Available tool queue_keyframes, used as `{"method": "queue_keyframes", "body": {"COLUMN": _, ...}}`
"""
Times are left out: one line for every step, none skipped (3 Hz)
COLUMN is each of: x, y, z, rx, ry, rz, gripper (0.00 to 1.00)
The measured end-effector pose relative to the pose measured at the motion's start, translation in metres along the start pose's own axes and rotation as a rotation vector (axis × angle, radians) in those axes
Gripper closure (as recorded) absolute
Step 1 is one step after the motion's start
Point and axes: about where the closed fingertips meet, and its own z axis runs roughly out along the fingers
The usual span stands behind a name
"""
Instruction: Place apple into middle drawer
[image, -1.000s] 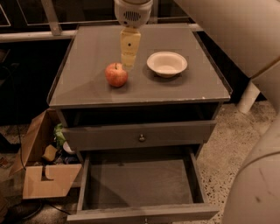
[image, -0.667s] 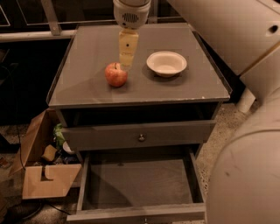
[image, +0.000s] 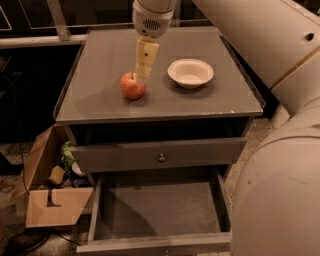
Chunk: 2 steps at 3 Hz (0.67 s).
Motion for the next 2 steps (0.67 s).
{"method": "queue_keyframes", "body": {"x": -0.006, "y": -0.002, "z": 0.016, "rx": 0.004, "ry": -0.003, "rz": -0.030, "gripper": 0.00}}
{"method": "queue_keyframes", "body": {"x": -0.012, "y": -0.007, "z": 0.034, "rx": -0.010, "ry": -0.005, "rz": -0.054, "gripper": 0.00}}
